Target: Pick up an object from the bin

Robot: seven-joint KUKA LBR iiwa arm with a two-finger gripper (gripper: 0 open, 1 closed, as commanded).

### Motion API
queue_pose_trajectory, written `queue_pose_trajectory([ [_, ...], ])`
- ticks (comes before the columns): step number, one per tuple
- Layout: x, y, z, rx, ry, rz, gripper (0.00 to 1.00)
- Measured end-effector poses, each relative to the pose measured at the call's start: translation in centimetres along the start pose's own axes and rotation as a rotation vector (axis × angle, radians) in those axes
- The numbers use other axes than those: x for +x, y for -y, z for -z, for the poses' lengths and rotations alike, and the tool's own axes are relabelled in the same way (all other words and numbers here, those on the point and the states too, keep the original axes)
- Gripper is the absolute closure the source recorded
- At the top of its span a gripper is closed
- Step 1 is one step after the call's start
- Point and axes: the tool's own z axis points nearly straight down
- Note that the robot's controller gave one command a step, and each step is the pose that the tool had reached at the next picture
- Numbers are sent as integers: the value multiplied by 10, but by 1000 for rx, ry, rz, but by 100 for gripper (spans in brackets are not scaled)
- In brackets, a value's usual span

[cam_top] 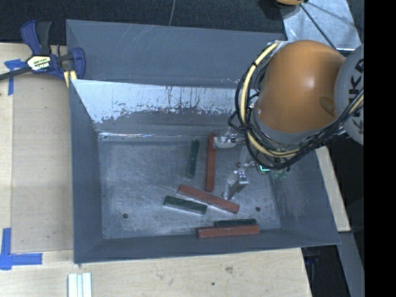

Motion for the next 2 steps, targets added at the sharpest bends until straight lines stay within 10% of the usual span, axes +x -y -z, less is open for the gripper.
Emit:
queue_pose_trajectory([
  [1, -2, 0, 4, 0, 8, -1, 0],
  [2, 6, 8, -64, -1, 13, 0, 0],
])
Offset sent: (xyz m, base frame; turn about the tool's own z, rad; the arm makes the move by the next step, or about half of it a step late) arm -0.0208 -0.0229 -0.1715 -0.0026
